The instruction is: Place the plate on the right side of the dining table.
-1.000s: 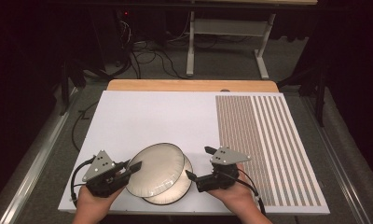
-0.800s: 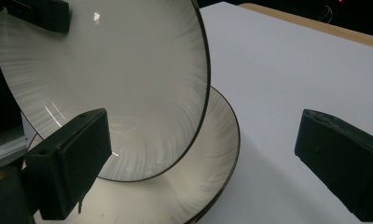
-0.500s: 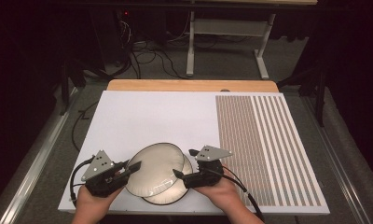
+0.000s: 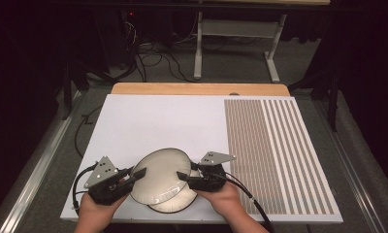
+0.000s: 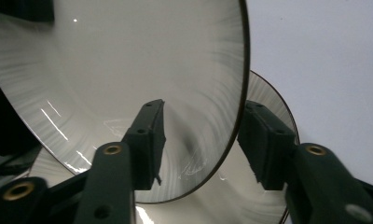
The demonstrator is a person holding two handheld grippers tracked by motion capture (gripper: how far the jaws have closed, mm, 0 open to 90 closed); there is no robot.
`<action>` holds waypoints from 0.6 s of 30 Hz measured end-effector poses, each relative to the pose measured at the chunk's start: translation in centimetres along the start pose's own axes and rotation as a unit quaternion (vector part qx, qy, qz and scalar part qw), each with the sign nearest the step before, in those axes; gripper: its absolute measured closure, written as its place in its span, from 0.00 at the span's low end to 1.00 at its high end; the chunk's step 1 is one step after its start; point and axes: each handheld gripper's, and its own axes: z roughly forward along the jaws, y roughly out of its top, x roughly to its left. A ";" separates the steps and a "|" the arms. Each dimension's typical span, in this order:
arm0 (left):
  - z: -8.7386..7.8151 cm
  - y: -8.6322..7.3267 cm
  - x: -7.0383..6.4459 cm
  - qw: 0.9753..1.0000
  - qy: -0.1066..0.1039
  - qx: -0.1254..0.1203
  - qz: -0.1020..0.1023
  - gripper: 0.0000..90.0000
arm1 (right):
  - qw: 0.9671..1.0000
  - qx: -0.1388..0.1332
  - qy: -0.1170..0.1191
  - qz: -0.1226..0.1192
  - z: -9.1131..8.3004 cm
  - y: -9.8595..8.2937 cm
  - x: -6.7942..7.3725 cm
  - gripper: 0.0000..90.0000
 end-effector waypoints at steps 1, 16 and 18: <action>0.0 0.0 0.0 1.000 0.000 0.000 0.000 0.85 | 1.000 -0.002 0.004 0.006 0.0 -0.1 -0.1 0.63; 0.0 -0.1 0.0 1.000 0.001 -0.002 -0.005 0.86 | 0.999 0.003 0.020 0.041 0.1 -0.4 -0.5 0.82; 0.0 -0.1 0.0 1.000 0.001 -0.001 -0.005 0.86 | 0.999 0.003 0.021 0.046 0.1 -0.4 -0.6 0.85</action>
